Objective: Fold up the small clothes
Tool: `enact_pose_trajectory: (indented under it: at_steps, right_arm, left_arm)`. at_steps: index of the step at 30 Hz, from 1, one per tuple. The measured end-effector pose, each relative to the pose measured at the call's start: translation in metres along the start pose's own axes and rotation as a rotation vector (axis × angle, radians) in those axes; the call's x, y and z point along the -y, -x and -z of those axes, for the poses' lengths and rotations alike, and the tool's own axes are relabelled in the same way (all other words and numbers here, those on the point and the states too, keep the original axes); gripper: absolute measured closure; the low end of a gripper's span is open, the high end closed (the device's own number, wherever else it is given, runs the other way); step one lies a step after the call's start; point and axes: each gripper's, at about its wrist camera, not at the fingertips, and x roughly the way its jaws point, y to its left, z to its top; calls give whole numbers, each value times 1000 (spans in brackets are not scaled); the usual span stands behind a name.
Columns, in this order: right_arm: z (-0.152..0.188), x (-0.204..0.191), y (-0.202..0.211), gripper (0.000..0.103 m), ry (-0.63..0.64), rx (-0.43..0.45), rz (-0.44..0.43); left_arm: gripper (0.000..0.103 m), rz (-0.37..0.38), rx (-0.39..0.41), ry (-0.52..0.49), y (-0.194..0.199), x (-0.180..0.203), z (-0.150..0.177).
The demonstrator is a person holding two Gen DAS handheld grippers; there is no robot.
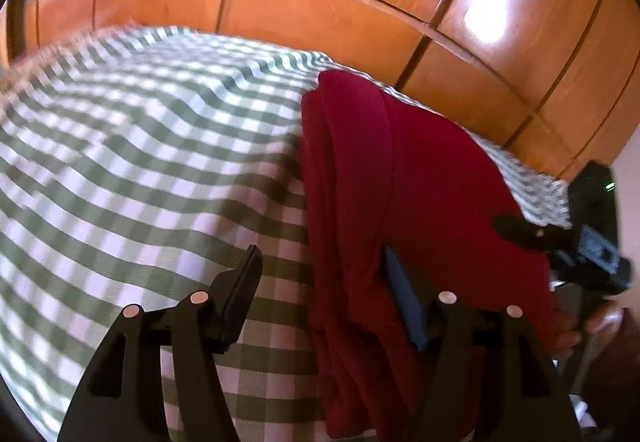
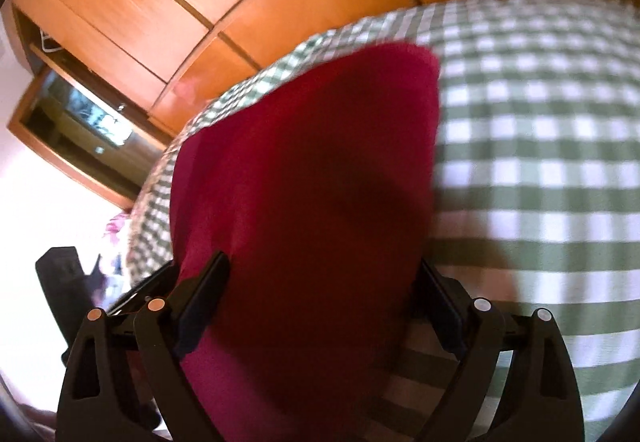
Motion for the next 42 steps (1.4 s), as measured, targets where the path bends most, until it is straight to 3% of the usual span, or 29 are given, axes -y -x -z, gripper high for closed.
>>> enact_pose_trajectory:
  at_steps: [3, 6, 8, 13, 18, 24, 27, 32, 34, 36, 38, 40, 42]
  right_arm:
    - [0, -2, -7, 16, -7, -23, -32]
    - [1, -5, -11, 33, -7, -41, -46]
    - [2, -13, -8, 49, 11, -26, -37]
    - [8, -36, 20, 60, 66, 53, -17]
    - [20, -37, 76, 62, 81, 167, 9]
    - [22, 9, 181, 62, 19, 367, 130]
    - [22, 46, 227, 62, -39, 450, 206]
    - [36, 127, 263, 61, -183, 482, 347]
    - [48, 164, 258, 59, -243, 442, 470]
    - [66, 194, 251, 48, -313, 413, 483]
    - [76, 204, 248, 33, -368, 443, 458]
    - [82, 203, 256, 24, -384, 462, 463]
    - [80, 197, 268, 22, -376, 474, 537]
  left_arm:
    - [45, 133, -28, 84, -8, -19, 1]
    - [67, 296, -51, 195, -17, -35, 4]
    - [74, 315, -40, 194, -17, -32, 7]
    - [80, 329, -25, 140, -4, -12, 3]
    - [81, 388, -45, 31, -5, 40, -15]
    - [81, 501, -99, -170, -44, 161, -51]
    - [81, 540, -136, -297, -76, 243, -66]
    - [85, 478, -240, -434, -142, 339, -56]
    - [91, 406, -320, -478, -179, 367, -39]
    - [90, 360, -332, -510, -194, 379, -22]
    - [87, 360, -322, -500, -194, 383, -22]
    - [86, 336, -306, -512, -185, 386, -17]
    - [81, 307, -284, -531, -178, 384, -15]
